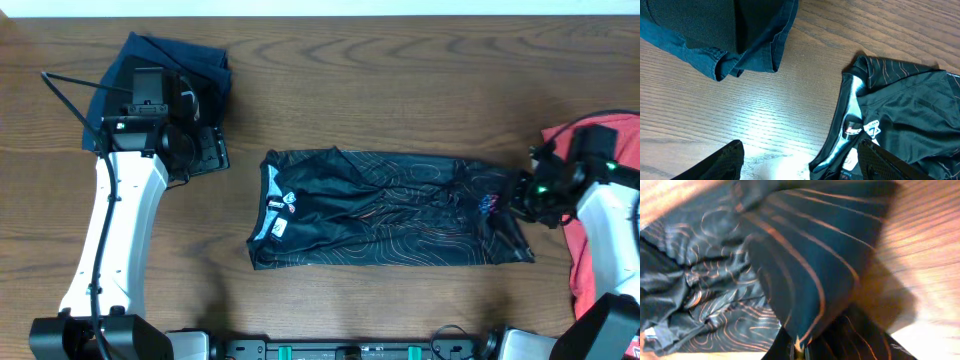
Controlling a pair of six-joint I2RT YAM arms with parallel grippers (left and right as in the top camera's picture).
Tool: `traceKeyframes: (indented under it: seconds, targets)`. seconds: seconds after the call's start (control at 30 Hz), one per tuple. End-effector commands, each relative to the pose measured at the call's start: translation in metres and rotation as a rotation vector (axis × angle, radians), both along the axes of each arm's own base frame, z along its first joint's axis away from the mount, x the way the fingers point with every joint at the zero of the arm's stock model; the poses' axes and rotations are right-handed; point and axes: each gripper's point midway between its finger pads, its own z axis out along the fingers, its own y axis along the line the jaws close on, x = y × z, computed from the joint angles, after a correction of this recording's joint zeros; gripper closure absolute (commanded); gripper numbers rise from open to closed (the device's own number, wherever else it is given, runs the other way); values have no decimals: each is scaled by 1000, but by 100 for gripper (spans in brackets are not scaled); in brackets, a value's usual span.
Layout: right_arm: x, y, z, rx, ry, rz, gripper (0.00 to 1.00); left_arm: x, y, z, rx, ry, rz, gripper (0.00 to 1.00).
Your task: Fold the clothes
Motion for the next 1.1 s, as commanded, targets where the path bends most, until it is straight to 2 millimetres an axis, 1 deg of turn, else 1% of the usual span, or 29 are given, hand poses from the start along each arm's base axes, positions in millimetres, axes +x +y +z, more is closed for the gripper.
traceKeyframes:
  seconds: [0.0,0.17,0.27,0.4,0.47,0.53,0.6,0.63,0.73,0.77,0.8,0.87,0.93,1.0,1.03,1.07]
  targets:
    - [0,26,-2,12,29,7,99,1,0,5,0,-15,1,26]
    - [11,62,-1,-7,10,14,99,1,0,5,0,-15,1,25]
    - [19,77,-4,-51,-3,-2,99,1,0,5,0,-14,1,25]
    - [17,89,-16,-105,27,-10,99,0,0,5,0,-11,1,26]
    - [18,98,-25,-105,47,5,99,0,0,5,0,-9,1,25]
    - [21,104,-32,-102,54,7,99,0,0,5,0,-9,1,26]
    - [26,116,-38,-60,50,23,98,0,0,5,0,-9,1,26]
    - [29,125,-39,-22,46,38,94,0,0,5,0,-9,1,26]
    - [36,148,-37,76,19,80,69,0,0,5,0,-9,1,26]
    - [38,155,-34,101,3,92,63,0,0,5,0,-9,1,26]
    - [42,157,-32,113,-13,99,60,0,0,5,0,-9,1,26]
    - [51,155,-25,103,-66,136,58,0,0,5,0,-9,1,26]
    - [62,147,-15,77,-144,218,59,0,0,5,0,-8,1,26]
    - [68,133,-5,55,-179,242,61,-1,0,4,0,-5,1,25]
    - [69,122,-1,43,-183,225,63,-1,0,4,0,-3,1,25]
    - [70,111,1,38,-177,191,66,-2,0,4,0,-2,1,25]
